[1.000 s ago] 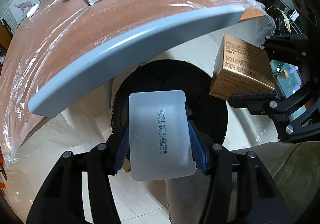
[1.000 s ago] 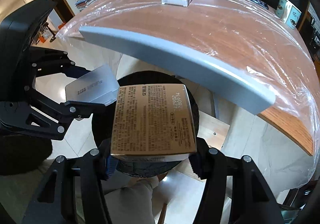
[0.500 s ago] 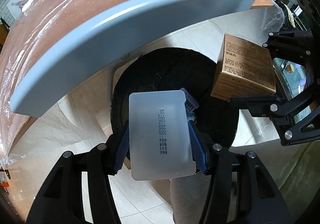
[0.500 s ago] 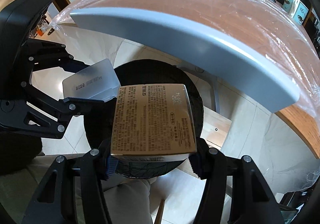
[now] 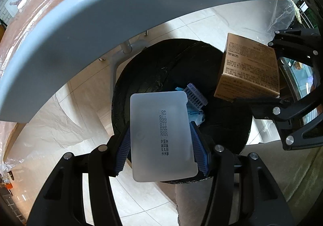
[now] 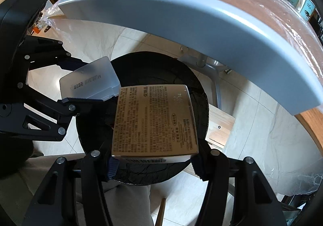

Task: Collect trash
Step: 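Open both grippers to drop the clear box and brown box into the bin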

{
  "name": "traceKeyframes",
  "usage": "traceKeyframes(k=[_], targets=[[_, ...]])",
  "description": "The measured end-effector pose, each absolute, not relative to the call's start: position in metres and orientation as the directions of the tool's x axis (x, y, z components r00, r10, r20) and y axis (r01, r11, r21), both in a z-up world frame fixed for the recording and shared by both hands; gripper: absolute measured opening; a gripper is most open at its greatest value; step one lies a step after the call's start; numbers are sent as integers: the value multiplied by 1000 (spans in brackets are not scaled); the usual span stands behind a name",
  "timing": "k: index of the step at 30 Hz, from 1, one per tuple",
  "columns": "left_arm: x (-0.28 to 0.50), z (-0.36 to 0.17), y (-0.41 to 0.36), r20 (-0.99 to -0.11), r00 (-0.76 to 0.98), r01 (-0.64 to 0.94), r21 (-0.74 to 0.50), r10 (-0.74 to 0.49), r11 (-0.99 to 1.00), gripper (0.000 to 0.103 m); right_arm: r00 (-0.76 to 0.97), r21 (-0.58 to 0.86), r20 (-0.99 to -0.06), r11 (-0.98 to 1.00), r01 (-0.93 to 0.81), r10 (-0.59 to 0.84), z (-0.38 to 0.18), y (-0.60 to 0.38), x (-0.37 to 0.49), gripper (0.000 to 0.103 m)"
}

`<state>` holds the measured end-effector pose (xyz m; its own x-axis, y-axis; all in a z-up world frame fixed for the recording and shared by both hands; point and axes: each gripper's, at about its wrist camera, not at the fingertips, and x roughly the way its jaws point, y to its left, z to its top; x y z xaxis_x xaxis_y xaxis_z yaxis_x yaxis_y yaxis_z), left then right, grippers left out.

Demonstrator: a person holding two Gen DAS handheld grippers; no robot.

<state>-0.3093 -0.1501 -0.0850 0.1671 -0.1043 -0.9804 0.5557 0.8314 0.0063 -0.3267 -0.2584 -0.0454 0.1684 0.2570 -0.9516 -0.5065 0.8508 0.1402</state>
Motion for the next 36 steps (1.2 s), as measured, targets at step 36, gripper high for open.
traceKeyframes(k=[36], targets=[[-296,-92,-156,-987,145,598,31,-69,801,56,132,117,-971,873,-474,201,-66,-248,-322,58]])
